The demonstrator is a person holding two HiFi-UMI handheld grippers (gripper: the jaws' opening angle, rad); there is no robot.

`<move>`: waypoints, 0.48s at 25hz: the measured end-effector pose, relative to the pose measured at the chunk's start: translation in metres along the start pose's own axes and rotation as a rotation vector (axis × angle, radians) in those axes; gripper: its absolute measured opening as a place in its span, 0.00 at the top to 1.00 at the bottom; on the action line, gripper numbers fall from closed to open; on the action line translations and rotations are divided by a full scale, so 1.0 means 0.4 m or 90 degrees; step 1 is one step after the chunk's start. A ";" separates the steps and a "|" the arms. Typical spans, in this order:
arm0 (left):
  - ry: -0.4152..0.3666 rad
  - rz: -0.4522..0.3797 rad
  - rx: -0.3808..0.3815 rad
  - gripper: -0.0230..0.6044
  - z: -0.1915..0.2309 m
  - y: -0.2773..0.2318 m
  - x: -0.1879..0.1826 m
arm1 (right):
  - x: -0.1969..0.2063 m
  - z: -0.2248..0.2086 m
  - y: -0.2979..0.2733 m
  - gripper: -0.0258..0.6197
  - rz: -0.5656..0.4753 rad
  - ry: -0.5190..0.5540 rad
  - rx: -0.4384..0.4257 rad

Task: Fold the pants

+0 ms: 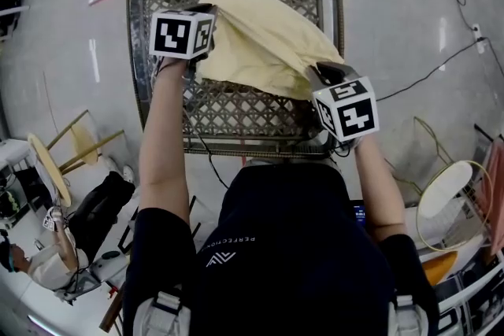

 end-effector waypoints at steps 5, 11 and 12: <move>-0.022 0.020 -0.015 0.91 -0.006 -0.043 -0.043 | -0.005 -0.016 -0.008 0.88 -0.004 -0.026 0.038; -0.035 0.028 -0.032 0.91 -0.012 -0.083 -0.076 | 0.000 -0.025 -0.017 0.88 -0.036 -0.053 0.056; -0.032 0.027 -0.029 0.91 -0.010 -0.089 -0.080 | 0.001 -0.029 -0.019 0.88 -0.039 -0.060 0.054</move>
Point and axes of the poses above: the fingertips, and each gripper's own axes: y backward along the fingers, z to its left, x out of its underside, the point moved 10 cm from there along y, backward along the fingers, and after that the axes turned 8 degrees about z, right-handed, at the moved point
